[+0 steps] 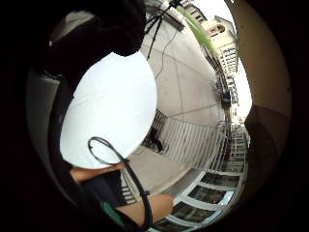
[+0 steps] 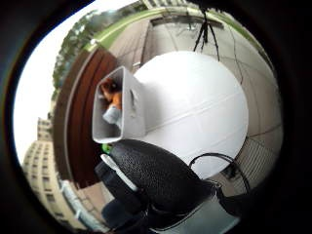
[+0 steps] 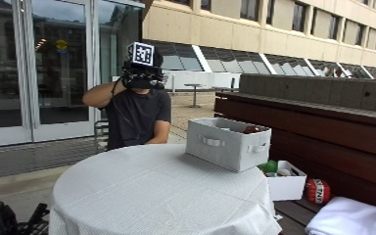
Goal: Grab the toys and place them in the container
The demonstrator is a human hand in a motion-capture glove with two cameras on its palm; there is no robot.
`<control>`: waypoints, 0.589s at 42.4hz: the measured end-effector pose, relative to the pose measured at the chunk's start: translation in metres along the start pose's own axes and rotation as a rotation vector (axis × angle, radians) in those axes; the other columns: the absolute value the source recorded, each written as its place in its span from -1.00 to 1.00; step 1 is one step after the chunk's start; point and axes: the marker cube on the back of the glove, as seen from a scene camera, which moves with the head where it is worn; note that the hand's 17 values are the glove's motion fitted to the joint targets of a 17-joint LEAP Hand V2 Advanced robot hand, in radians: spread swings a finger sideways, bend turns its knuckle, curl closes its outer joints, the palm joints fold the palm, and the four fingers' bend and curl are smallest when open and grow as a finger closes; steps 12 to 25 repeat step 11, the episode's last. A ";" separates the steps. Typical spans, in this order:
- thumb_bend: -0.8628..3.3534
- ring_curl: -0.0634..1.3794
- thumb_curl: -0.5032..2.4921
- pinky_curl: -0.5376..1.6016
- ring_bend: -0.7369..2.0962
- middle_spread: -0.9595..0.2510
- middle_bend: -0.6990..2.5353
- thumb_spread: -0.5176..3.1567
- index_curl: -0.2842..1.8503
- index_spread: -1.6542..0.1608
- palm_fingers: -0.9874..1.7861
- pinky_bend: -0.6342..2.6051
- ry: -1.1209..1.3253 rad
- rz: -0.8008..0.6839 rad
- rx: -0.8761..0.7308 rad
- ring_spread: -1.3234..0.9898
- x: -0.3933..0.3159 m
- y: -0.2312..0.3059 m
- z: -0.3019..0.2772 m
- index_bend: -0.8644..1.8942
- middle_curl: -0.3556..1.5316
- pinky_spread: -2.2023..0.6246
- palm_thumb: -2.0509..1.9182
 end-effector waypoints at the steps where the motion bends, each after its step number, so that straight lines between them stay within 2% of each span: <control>1: -0.65 -0.56 -0.58 0.00 -0.21 0.57 -0.48 -0.21 -0.69 0.50 -0.28 0.55 -0.003 0.001 0.003 0.12 0.000 0.000 0.000 -0.34 -0.35 0.54 -0.06; 25: -0.65 -0.54 -0.59 0.00 -0.21 0.57 -0.48 -0.21 -0.69 0.50 -0.28 0.55 -0.012 0.022 -0.017 0.12 0.000 0.009 0.000 -0.34 -0.36 0.54 -0.06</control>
